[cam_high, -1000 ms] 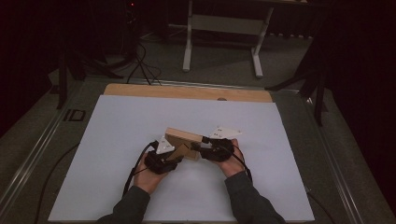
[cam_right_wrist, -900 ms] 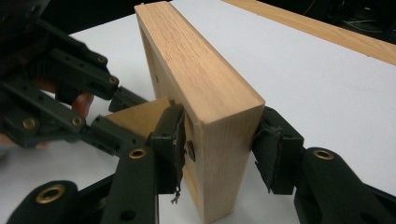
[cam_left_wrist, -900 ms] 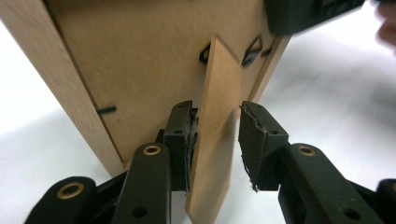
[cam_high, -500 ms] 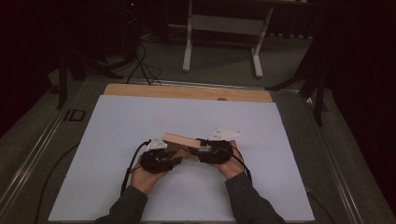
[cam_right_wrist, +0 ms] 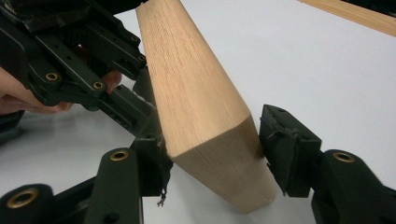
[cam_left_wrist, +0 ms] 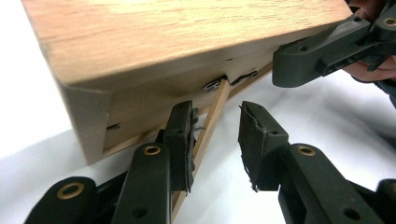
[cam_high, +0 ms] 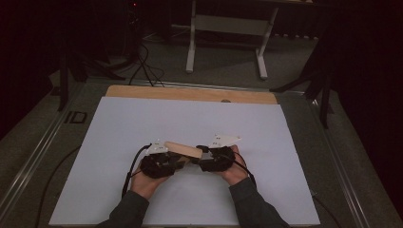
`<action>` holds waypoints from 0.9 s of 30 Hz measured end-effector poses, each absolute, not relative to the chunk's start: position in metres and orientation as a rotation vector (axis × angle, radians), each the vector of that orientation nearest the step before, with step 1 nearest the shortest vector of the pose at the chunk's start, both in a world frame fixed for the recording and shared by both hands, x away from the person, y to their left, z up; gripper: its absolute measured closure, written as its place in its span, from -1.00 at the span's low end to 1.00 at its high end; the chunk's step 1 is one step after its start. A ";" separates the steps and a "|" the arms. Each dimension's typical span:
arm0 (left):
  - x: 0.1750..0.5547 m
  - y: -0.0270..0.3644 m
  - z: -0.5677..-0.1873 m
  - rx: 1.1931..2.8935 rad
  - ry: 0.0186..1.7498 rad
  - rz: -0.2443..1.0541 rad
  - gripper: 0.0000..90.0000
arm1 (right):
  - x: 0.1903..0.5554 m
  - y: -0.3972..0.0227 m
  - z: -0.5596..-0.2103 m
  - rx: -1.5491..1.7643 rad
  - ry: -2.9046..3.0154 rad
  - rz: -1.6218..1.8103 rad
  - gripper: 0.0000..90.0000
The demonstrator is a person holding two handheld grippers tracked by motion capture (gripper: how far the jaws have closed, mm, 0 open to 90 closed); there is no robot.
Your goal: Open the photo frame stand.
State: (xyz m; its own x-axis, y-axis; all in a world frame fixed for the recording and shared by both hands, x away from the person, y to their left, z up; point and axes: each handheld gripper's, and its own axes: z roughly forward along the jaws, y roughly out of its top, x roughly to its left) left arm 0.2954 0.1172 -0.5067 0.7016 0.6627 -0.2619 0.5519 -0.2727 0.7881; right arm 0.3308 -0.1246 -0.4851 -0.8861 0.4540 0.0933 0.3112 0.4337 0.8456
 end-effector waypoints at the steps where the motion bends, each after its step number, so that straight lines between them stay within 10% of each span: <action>1: 0.294 0.117 -0.507 1.959 0.935 0.153 0.45 | 0.330 -0.124 -0.485 0.673 2.532 1.438 0.00; 27: 0.284 0.120 -0.502 1.967 0.909 0.198 0.37 | 0.319 -0.120 -0.484 0.556 2.541 1.376 -0.14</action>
